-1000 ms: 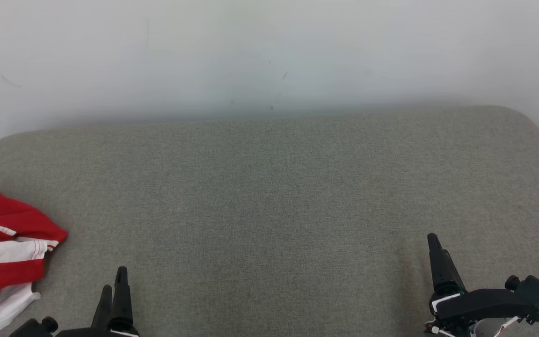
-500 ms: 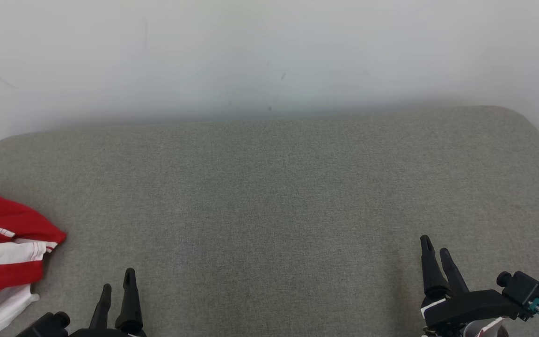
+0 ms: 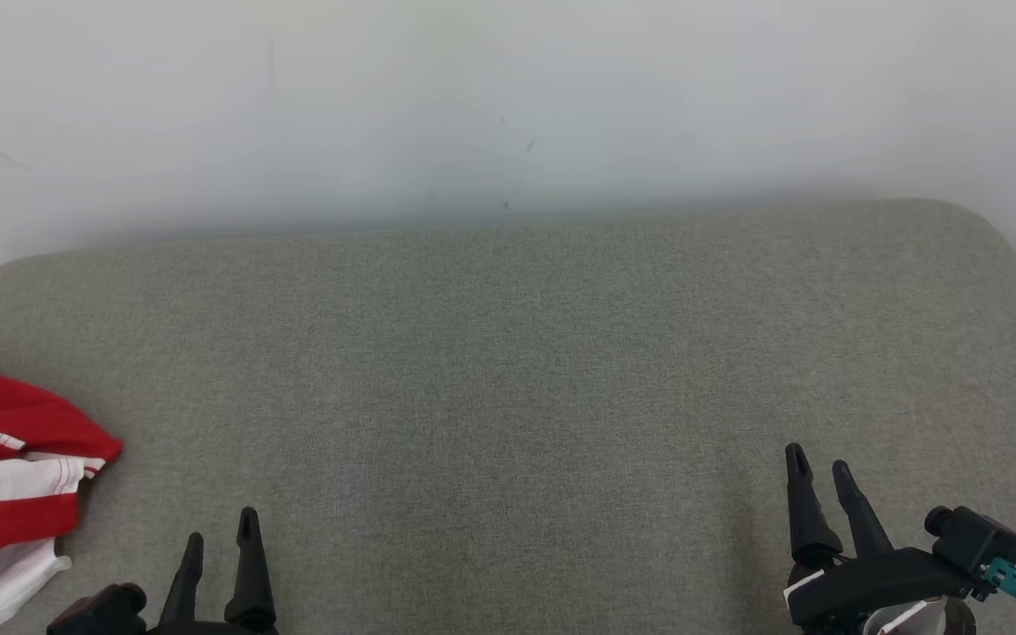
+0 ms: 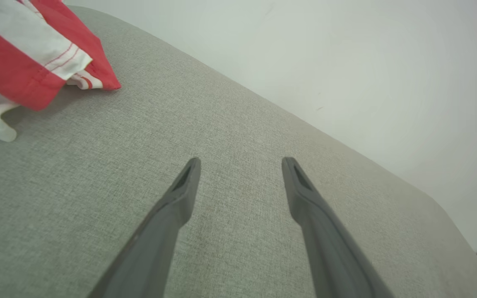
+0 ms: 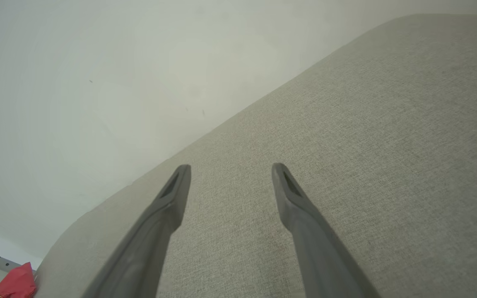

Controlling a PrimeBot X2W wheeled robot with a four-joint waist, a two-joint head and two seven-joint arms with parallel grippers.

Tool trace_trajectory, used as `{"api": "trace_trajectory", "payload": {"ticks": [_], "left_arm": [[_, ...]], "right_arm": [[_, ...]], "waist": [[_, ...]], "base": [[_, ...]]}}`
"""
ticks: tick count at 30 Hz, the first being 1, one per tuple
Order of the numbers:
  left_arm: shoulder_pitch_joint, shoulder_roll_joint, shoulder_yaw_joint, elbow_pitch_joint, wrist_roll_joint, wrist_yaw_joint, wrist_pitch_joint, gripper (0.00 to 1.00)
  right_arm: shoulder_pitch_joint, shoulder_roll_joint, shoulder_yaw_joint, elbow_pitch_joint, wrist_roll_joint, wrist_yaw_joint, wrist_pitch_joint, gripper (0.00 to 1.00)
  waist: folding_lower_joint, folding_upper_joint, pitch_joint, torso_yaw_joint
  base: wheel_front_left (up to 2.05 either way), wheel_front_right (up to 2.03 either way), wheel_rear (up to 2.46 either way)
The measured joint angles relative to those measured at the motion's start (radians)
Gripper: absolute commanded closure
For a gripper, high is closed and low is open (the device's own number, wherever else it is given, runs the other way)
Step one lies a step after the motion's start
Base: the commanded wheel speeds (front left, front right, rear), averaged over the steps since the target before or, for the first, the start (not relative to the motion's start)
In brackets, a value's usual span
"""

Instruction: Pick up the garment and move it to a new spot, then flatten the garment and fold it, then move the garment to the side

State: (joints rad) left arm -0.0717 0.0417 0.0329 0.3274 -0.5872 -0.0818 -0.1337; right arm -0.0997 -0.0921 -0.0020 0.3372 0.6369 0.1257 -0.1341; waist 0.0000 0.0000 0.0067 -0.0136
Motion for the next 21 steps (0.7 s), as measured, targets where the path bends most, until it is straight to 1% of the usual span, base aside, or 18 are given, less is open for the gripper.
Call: {"api": "trace_trajectory", "payload": {"ticks": [21], "left_arm": [[0.006, 0.003, -0.006, 0.002, 0.226, 0.013, -0.055, 0.0]], "right_arm": [[0.0, 0.0, 0.01, 0.008, -0.228, 0.0, -0.054, 0.0]], "waist": [[0.0, 0.0, 0.003, -0.006]], "base": [[0.0, 0.0, 0.0]]}}
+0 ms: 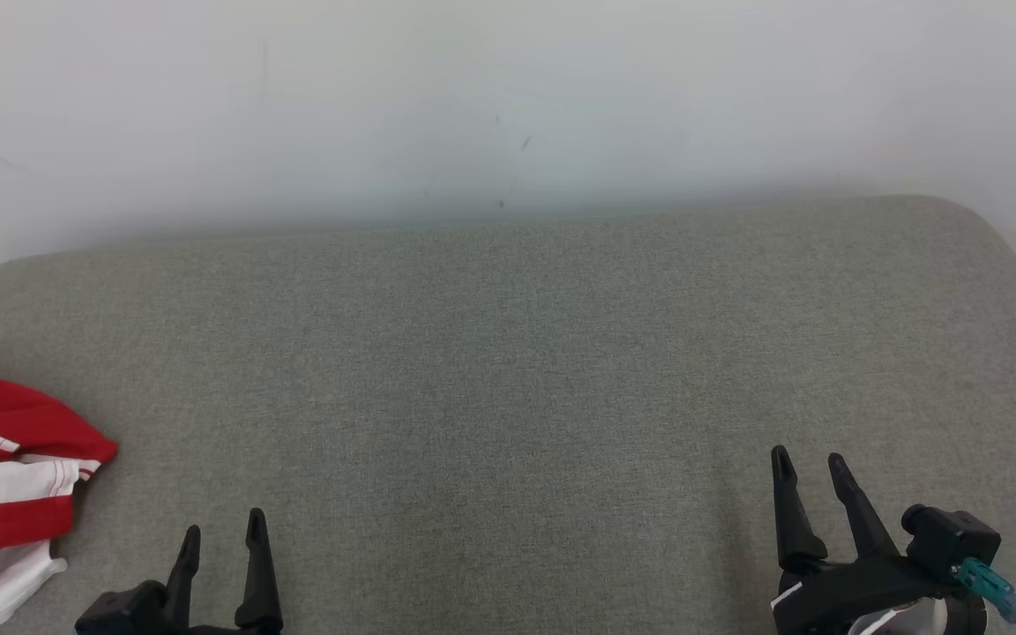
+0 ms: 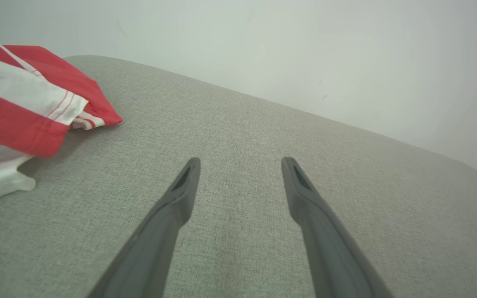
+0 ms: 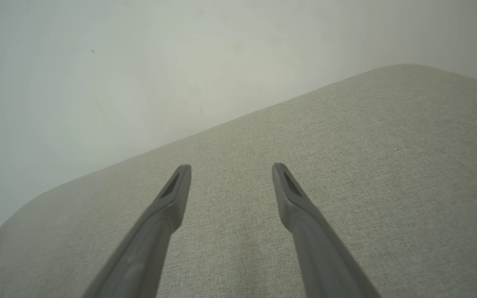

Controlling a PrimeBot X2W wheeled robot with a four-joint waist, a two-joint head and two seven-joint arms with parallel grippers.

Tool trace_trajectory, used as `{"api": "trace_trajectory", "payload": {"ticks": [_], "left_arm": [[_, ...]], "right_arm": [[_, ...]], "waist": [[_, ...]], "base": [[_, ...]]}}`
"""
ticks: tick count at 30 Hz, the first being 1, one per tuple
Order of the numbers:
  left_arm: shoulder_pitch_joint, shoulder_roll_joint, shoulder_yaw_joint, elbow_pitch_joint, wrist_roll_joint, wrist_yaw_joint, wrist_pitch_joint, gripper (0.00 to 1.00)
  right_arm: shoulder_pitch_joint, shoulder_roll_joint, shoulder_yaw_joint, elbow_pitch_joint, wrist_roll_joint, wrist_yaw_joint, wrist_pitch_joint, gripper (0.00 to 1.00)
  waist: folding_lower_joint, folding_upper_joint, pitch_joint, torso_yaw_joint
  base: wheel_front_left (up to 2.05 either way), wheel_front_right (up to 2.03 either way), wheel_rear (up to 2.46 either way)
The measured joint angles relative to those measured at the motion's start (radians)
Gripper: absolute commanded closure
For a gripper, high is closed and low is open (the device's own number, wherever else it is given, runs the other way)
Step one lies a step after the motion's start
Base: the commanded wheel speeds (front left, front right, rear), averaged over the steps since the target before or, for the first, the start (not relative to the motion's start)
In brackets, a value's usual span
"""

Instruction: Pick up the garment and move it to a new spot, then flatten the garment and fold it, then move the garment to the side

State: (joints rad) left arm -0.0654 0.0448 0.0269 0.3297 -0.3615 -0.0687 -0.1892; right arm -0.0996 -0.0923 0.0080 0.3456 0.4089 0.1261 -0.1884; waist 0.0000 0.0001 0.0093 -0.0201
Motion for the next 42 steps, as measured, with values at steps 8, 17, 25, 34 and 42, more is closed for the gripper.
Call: {"api": "trace_trajectory", "payload": {"ticks": [8, 17, 25, 34, 42], "left_arm": [[0.002, 0.001, -0.004, 0.0, 0.065, 0.008, -0.017, 0.0], [0.008, 0.001, -0.009, 0.001, 0.123, 0.016, -0.031, 0.0], [0.019, 0.002, -0.009, 0.0, 0.179, 0.025, -0.047, 0.0], [0.02, 0.002, -0.015, 0.0, 0.231, 0.034, -0.065, 0.0], [0.02, 0.003, -0.003, 0.005, 0.255, 0.043, -0.074, 0.0]], "right_arm": [[0.0, -0.001, 0.007, 0.018, -0.067, 0.002, -0.016, 0.0], [0.0, -0.001, 0.005, 0.026, -0.142, 0.003, -0.034, 0.0], [-0.002, -0.002, 0.002, 0.03, -0.203, 0.003, -0.05, 0.0], [-0.002, -0.001, -0.018, 0.031, -0.282, 0.003, -0.067, 0.0], [-0.002, 0.007, -0.046, 0.031, -0.328, 0.003, -0.073, 0.0]], "waist": [[0.0, -0.0001, 0.0, -0.003], [0.0, 0.0, 0.001, -0.007], [0.0, 0.0, 0.004, -0.012], [0.0, 0.0, 0.007, -0.013], [0.0, 0.0, 0.008, -0.014]], "base": [[0.0, 0.0, 0.0], [0.0, 0.0, 0.0], [0.0, 0.0, 0.0], [0.0, 0.0, 0.0], [0.0, 0.0, 0.0]]}}
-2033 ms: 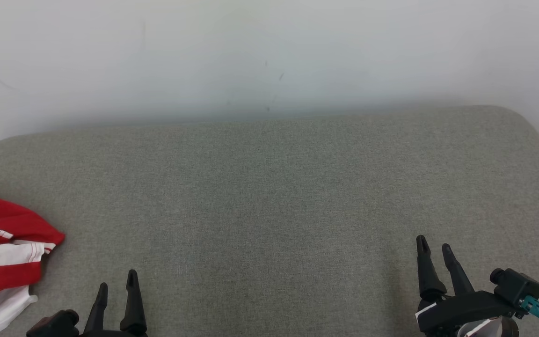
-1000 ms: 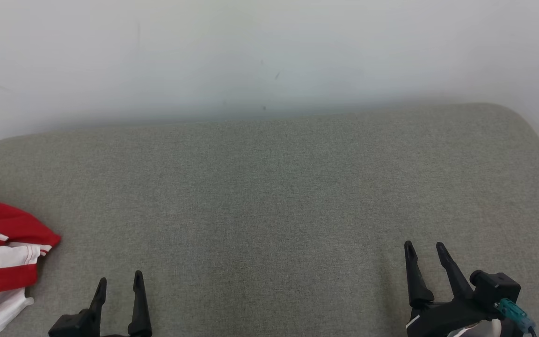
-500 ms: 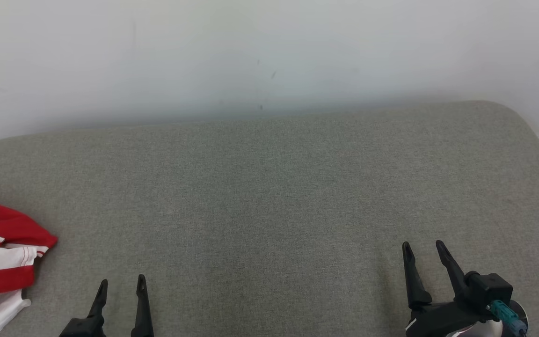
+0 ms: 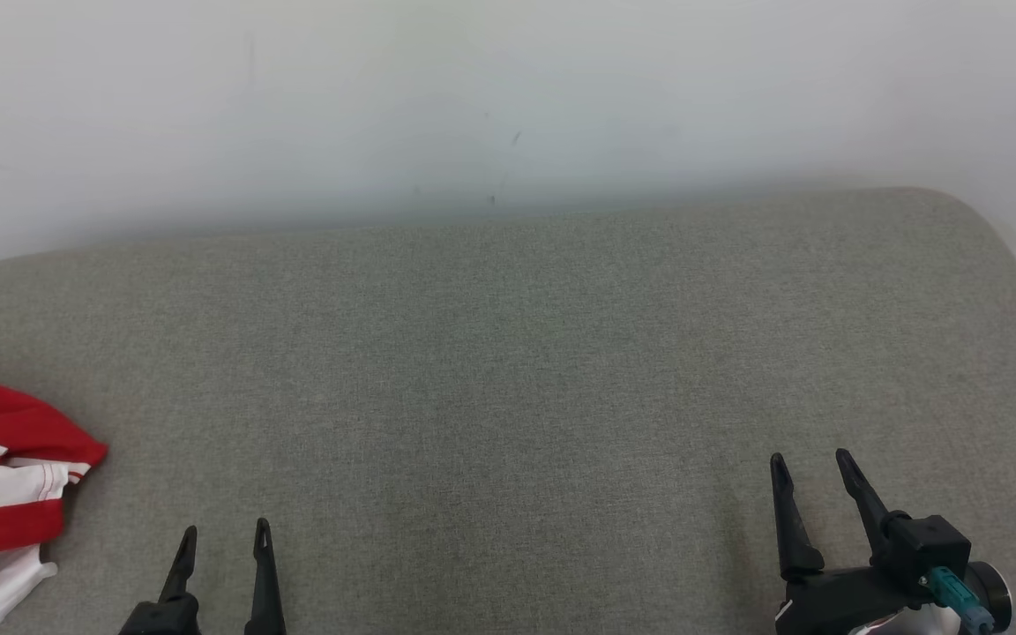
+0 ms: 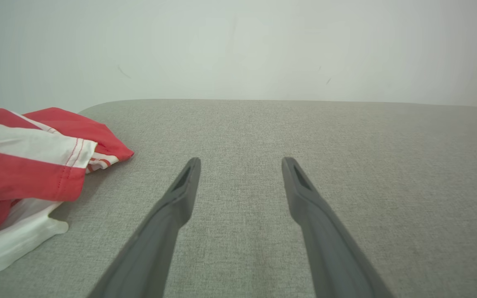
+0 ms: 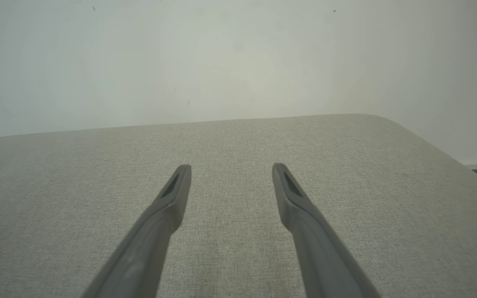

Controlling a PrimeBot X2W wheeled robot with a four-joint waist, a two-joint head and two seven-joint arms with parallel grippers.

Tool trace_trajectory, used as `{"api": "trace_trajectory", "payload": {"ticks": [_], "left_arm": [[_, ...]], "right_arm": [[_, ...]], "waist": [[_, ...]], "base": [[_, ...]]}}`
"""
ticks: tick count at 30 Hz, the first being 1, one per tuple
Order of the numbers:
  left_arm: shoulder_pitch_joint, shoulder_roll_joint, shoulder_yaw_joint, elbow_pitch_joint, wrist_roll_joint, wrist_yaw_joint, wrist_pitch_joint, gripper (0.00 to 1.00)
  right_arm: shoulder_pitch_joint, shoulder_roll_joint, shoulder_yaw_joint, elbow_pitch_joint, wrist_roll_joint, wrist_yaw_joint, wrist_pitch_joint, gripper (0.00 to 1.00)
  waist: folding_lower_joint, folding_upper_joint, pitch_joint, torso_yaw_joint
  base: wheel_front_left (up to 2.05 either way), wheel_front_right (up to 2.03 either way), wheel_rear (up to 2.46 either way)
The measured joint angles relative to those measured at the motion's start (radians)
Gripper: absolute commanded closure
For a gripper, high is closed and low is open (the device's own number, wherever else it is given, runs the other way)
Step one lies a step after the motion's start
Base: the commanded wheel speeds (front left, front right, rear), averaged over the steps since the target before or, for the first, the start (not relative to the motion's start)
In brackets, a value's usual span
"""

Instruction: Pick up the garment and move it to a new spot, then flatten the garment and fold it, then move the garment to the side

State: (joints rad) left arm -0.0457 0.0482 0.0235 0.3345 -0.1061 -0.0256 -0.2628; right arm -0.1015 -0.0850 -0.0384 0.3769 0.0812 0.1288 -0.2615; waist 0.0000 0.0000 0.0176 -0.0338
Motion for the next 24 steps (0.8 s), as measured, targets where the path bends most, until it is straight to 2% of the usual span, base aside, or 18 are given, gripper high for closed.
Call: {"api": "trace_trajectory", "payload": {"ticks": [13, 18, 24], "left_arm": [[0.002, 0.0, 0.003, 0.007, 0.0, -0.001, 0.0, 0.0], [0.004, 0.0, -0.003, 0.007, -0.005, 0.0, 0.0, 0.0], [0.012, 0.0, 0.021, 0.006, -0.001, -0.002, 0.0, 0.0]], "right_arm": [[0.002, 0.0, 0.004, -0.004, -0.004, 0.0, 0.0, 0.0], [0.01, -0.003, 0.023, -0.009, 0.007, 0.0, 0.0, 0.0], [0.013, 0.0, 0.074, -0.015, 0.023, 0.0, 0.0, 0.0]], "waist": [[0.0, 0.0, -0.006, 0.023], [0.0, 0.0, -0.005, 0.068], [0.0, 0.0, 0.0, 0.154]], "base": [[0.0, 0.0, 0.0], [0.0, 0.0, 0.0], [0.0, 0.0, 0.0]]}}
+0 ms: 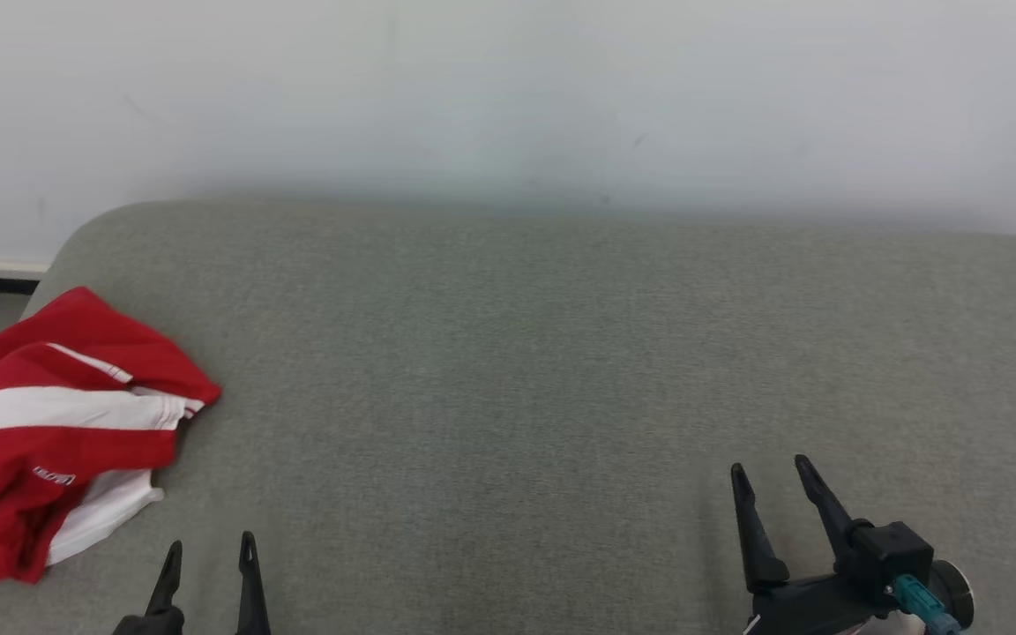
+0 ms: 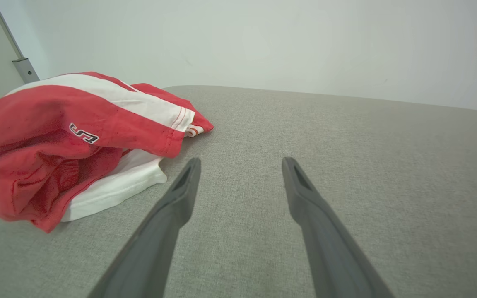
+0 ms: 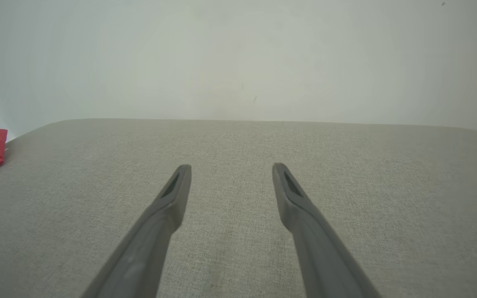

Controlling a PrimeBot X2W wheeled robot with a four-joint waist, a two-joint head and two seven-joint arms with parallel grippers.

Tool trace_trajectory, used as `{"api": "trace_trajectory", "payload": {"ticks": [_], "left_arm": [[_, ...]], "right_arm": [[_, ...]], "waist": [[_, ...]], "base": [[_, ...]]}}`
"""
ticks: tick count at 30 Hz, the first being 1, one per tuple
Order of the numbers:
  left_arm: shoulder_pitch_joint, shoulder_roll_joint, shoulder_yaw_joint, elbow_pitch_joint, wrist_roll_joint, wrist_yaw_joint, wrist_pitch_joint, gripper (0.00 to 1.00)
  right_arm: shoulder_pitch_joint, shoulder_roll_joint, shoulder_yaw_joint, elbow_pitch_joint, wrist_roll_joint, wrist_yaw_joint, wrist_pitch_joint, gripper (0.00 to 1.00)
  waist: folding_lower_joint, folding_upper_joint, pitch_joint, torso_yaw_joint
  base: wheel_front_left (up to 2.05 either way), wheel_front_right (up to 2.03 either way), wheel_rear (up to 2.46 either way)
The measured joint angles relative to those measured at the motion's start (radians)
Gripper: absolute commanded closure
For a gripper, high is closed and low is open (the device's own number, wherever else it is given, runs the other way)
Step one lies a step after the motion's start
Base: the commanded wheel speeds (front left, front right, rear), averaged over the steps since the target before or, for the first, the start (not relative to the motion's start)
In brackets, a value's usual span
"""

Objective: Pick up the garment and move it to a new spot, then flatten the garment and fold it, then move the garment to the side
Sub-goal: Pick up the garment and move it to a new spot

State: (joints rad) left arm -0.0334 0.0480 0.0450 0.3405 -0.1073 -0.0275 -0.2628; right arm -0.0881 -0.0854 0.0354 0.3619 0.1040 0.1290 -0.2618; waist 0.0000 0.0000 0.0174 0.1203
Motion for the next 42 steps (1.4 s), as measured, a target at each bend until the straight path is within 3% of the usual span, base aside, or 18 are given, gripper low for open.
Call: {"api": "trace_trajectory", "payload": {"ticks": [11, 23, 27, 35, 42], "left_arm": [[0.03, 0.001, 0.067, -0.004, -0.006, 0.01, 0.0, 0.0], [0.043, 0.002, 0.095, -0.006, -0.042, 0.019, 0.0, 0.0], [0.048, 0.002, 0.101, -0.008, -0.054, 0.018, 0.0, 0.0], [-0.013, 0.005, 0.13, 0.015, -0.063, -0.035, 0.0, 0.0], [-0.175, 0.081, 0.128, 0.077, -0.019, -0.079, 0.0, 0.0]], "right_arm": [[-0.033, 0.005, 0.12, 0.0, 0.016, 0.0, 0.0, 0.0], [-0.056, 0.001, 0.165, -0.005, 0.035, 0.0, 0.0, 0.0], [-0.062, -0.004, 0.175, -0.006, 0.037, 0.0, 0.0, 0.0], [-0.073, -0.032, 0.18, -0.012, 0.055, 0.0, 0.0, 0.0], [-0.087, -0.07, 0.198, -0.044, 0.057, 0.0, 0.0, 0.0]], "waist": [[0.0, 0.0, 0.016, 0.187], [0.0, 0.0, 0.041, 0.37], [0.0, 0.0, 0.059, 0.38], [0.0, 0.0, 0.084, 0.335], [0.0001, 0.0, 0.13, 0.276]], "base": [[0.0, 0.0, 0.0], [0.0, 0.0, 0.0], [0.0, 0.0, 0.0], [0.0, 0.0, 0.0], [0.0, 0.0, 0.0]]}}
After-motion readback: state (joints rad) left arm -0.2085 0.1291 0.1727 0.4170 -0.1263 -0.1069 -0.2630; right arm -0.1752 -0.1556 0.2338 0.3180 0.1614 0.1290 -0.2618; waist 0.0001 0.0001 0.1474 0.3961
